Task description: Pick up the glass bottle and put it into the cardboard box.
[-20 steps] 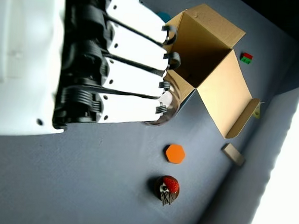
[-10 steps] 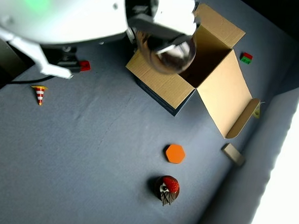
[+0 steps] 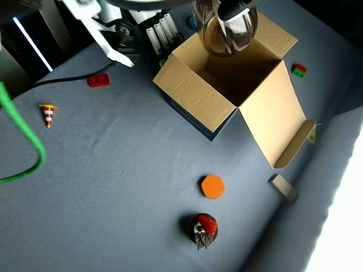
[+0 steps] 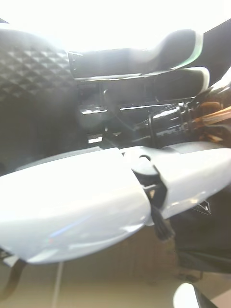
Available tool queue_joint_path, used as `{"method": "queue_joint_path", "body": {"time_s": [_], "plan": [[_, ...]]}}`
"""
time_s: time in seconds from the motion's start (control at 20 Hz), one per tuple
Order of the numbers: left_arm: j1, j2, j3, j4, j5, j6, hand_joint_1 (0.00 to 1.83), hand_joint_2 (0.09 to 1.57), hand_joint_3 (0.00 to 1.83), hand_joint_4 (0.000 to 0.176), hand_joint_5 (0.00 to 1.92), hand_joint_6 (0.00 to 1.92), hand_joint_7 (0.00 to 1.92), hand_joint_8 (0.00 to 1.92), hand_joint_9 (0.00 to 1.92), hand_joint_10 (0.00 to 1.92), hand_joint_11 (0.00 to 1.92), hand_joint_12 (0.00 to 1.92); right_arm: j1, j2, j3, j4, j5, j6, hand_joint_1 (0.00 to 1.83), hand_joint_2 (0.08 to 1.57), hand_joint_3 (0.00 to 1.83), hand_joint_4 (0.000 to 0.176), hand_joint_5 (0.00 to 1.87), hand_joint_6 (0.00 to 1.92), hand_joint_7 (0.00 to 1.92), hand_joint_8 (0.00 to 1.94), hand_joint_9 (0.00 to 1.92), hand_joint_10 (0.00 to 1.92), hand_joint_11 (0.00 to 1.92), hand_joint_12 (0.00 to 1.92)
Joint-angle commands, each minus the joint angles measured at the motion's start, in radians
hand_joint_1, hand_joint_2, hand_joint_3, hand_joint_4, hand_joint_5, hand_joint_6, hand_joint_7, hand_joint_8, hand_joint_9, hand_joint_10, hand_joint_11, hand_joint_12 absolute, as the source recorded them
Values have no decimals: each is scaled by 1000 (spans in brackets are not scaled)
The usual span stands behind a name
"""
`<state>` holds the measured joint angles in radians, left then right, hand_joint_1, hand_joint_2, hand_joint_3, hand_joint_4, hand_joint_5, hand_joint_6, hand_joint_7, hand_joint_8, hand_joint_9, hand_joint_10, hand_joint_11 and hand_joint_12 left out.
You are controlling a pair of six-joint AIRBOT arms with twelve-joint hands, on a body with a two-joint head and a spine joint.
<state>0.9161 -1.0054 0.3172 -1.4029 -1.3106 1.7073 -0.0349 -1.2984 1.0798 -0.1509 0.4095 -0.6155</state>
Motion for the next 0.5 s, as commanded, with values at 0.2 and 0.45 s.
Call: {"method": "queue_joint_path", "body": {"time_s": [0.2, 0.45], "plan": [[-13, 9, 19, 72, -41, -5, 0, 1309, 0, 0, 51, 0, 33, 0, 0, 0, 0, 0, -13, -78, 45, 55, 125, -107, 1362, 1159, 0, 0, 793, 1214, 962, 1032, 822, 1392, 773, 1585], [-11, 16, 26, 83, -34, -8, 0, 1310, 0, 0, 39, 0, 28, 0, 0, 0, 0, 0, -21, -146, 78, 163, 98, -279, 1363, 1159, 0, 0, 790, 1205, 960, 1030, 828, 1398, 792, 1575]]}}
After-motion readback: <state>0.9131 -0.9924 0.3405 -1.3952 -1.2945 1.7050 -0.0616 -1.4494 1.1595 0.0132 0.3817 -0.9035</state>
